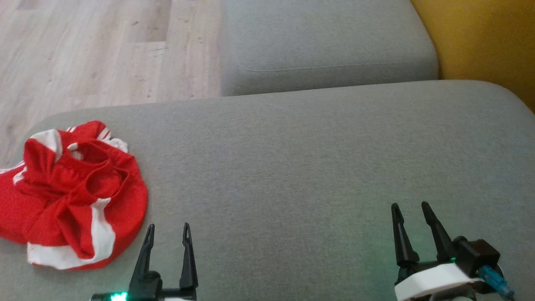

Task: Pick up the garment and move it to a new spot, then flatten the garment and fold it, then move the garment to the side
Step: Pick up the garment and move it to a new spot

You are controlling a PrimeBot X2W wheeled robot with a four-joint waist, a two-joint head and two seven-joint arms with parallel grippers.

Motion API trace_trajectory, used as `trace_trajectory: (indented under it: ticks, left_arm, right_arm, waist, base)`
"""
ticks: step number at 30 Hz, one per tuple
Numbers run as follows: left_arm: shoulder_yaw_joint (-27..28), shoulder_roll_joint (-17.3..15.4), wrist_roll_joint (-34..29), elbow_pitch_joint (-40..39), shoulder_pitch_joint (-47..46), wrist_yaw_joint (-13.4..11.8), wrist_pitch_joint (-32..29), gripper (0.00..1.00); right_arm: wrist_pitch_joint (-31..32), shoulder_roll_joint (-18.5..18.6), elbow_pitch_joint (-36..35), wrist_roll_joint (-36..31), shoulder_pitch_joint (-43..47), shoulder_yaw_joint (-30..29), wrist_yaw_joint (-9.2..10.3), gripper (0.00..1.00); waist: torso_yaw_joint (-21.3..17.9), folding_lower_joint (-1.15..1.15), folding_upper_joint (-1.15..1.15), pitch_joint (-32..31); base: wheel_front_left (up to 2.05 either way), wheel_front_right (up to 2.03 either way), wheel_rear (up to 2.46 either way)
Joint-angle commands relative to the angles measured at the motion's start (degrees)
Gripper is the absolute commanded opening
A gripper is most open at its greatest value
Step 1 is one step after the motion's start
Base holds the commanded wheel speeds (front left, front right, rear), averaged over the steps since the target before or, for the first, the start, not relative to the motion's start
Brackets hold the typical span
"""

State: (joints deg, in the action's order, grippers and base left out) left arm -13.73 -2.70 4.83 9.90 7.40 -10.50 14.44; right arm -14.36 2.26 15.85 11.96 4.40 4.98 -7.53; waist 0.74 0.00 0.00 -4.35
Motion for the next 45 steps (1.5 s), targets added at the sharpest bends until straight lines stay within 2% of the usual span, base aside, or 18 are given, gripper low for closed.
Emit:
trace_trajectory:
  ticks: [1,6,15,21,31,35,41,45]
  left_arm:
    - [1.6,-0.2,0.1,-1.6,-2.9,0.2,0.6,1.0]
    - [1.8,-0.2,-0.2,-1.5,-2.8,-0.1,0.6,1.0]
    - [4.0,-0.4,-1.3,-1.9,-1.4,-0.3,0.6,1.0]
    - [6.1,-0.8,-1.3,-1.7,-0.4,-0.2,0.6,1.0]
    - [8.7,-0.5,-0.8,-4.2,0.6,-0.8,0.6,1.0]
    - [8.4,-1.2,-2.4,-6.7,-1.1,0.1,0.6,1.0]
    - [7.2,-4.2,-5.4,-10.9,-7.5,1.5,0.6,1.0]
    - [6.9,-5.8,-5.8,-10.3,-15.6,3.3,-1.5,1.0]
  right_arm:
    - [-0.6,0.6,-1.7,-0.7,-1.1,1.3,0.04,1.0]
    - [-0.6,0.6,-1.7,-0.4,-0.3,1.8,0.04,1.0]
    - [-0.6,0.6,-1.8,0.7,0.1,4.0,0.04,1.0]
    - [-0.6,0.6,-1.7,1.4,0.6,5.1,0.04,1.0]
    - [-0.6,0.6,-1.0,-0.1,-0.8,6.7,0.04,1.0]
    - [-0.6,0.6,-1.1,-0.9,0.0,6.1,0.04,1.0]
    - [-0.6,0.6,-2.6,-2.8,1.1,4.3,0.04,1.0]
    - [-0.6,0.7,-3.8,-5.5,0.3,3.4,0.04,1.0]
  waist:
    - [1.1,0.0,0.0,-0.2]
    - [6.3,0.0,0.0,-0.7]
    - [17.9,0.0,0.0,-1.5]
    - [23.6,0.0,0.0,-1.8]
    - [25.1,0.0,0.0,-0.4]
    - [25.3,0.0,0.0,-0.2]
    - [24.7,0.0,0.0,1.9]
    - [23.8,0.0,0.0,6.4]
  base:
    - [0.0,0.0,0.0]
    - [0.0,0.0,0.0]
    - [0.0,0.0,0.0]
    - [0.0,0.0,0.0]
    - [0.0,0.0,0.0]
    - [0.0,0.0,0.0]
    - [0.0,0.0,0.0]
    - [0.0,0.0,0.0]
